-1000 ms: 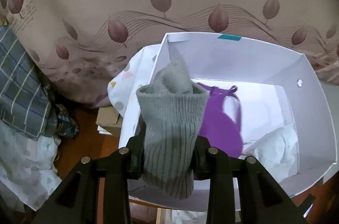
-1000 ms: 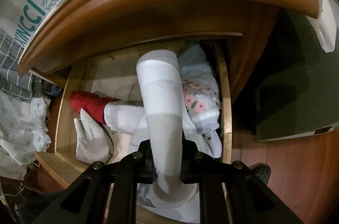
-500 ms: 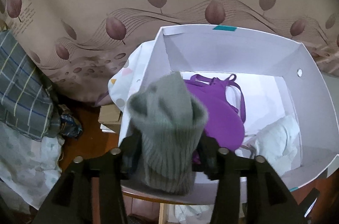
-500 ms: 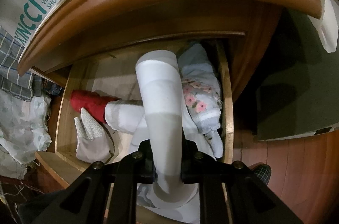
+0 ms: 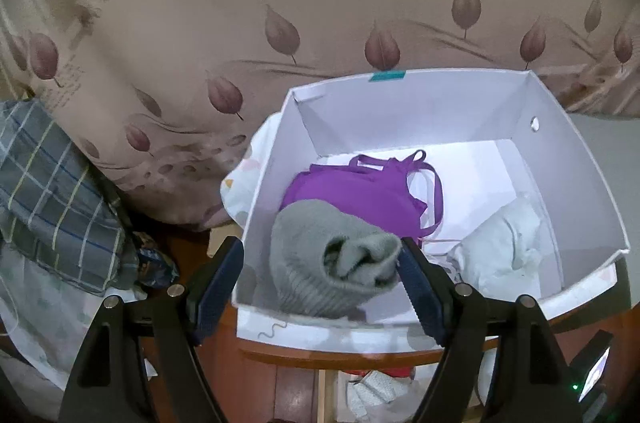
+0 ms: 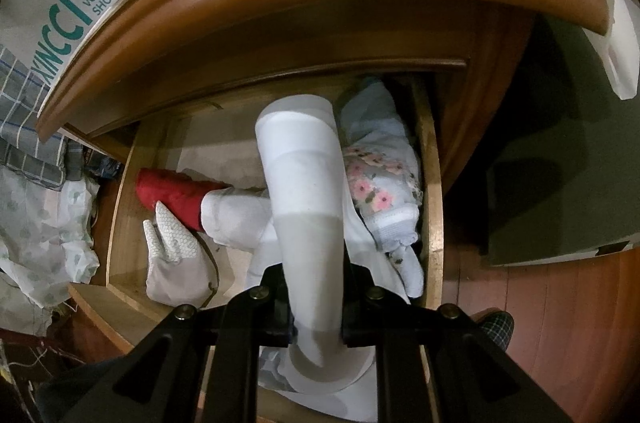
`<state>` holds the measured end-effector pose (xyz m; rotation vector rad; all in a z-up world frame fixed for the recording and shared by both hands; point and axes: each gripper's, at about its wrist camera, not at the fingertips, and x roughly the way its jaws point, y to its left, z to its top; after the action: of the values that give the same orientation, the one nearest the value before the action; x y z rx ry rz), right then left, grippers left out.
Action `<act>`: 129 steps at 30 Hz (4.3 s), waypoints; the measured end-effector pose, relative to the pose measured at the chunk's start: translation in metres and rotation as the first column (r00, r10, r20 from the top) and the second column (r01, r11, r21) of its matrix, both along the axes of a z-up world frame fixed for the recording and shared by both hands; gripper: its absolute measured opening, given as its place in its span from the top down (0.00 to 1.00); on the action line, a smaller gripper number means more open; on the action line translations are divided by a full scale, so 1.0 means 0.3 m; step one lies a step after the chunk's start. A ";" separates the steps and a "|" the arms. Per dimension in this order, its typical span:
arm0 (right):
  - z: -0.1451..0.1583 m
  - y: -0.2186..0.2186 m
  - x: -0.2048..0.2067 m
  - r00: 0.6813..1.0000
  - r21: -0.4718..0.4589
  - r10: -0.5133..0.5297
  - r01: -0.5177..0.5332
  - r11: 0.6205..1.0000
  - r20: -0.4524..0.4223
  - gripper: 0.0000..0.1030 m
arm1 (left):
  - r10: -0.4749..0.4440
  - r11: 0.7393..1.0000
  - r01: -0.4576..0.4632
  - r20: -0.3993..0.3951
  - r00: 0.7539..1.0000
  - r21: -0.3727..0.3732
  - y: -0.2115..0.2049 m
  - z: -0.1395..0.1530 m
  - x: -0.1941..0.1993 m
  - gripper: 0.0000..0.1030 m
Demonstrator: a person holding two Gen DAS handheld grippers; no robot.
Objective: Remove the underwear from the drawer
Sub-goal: 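Lower the grey sock into the box and open the left tool, then withdraw the left tool from the box back beside the drawer, then lift the white stocking with the right tool into the white box, then lower the white stocking into the box and open the right tool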
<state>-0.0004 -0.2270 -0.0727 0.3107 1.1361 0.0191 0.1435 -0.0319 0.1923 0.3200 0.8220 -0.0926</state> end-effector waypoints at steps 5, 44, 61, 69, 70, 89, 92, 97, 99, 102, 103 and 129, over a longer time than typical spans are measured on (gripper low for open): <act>0.000 0.004 -0.001 1.000 0.003 0.004 -0.004 1.000 0.002 0.86 | 0.048 0.998 -0.045 0.058 0.997 -0.054 0.061 -0.006 -0.117 0.25; 0.155 0.043 -0.049 0.989 -0.070 -0.031 0.042 0.997 0.144 0.86 | 0.374 0.895 -0.402 -0.166 0.912 -0.194 0.477 -0.585 -0.248 0.13; 0.393 0.104 -0.124 0.982 -0.122 0.023 0.000 0.993 0.189 0.86 | 0.399 0.874 -0.430 -0.171 0.901 -0.228 0.518 -0.552 -0.244 0.13; 0.591 0.111 -0.160 0.967 -0.112 0.062 -0.035 0.993 0.248 0.86 | 0.445 0.840 -0.481 -0.190 0.875 -0.250 0.572 -0.562 -0.238 0.13; 0.639 0.119 -0.161 0.960 -0.118 0.074 -0.044 0.992 0.268 0.86 | 0.447 0.838 -0.486 -0.197 0.873 -0.250 0.574 -0.567 -0.236 0.13; 1.116 0.171 0.251 0.861 -0.227 0.071 0.053 0.972 0.504 0.86 | 0.475 0.830 -0.512 -0.201 0.857 -0.221 0.595 -0.575 -0.229 0.13; 1.054 0.179 0.376 0.893 -0.265 0.071 0.056 0.963 0.444 0.86 | 0.479 0.829 -0.515 -0.201 0.855 -0.218 0.600 -0.575 -0.229 0.13; 0.942 0.188 0.514 0.934 -0.341 0.066 0.062 0.938 0.351 0.86 | 0.490 0.823 -0.526 -0.200 0.848 -0.213 0.616 -0.574 -0.227 0.13; 0.906 0.181 0.558 0.947 -0.344 0.053 0.062 0.937 0.316 0.86 | 0.494 0.820 -0.531 -0.206 0.845 -0.211 0.623 -0.577 -0.225 0.13; 0.853 0.171 0.618 0.967 -0.348 0.035 0.057 0.936 0.254 0.86 | 0.496 0.817 -0.537 -0.219 0.840 -0.209 0.630 -0.582 -0.221 0.13; 0.839 0.168 0.631 0.970 -0.350 0.031 0.058 0.935 0.242 0.86 | 0.494 0.818 -0.537 -0.224 0.840 -0.208 0.631 -0.584 -0.219 0.13; 0.880 0.127 0.662 0.967 -0.380 0.037 0.064 0.923 0.253 0.44 | 0.495 0.817 -0.540 -0.233 0.837 -0.203 0.632 -0.591 -0.212 0.13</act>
<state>0.1983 -0.1888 0.1912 -0.0376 0.8564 -0.1716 0.0800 0.1579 0.0149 -0.1759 1.0316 0.2904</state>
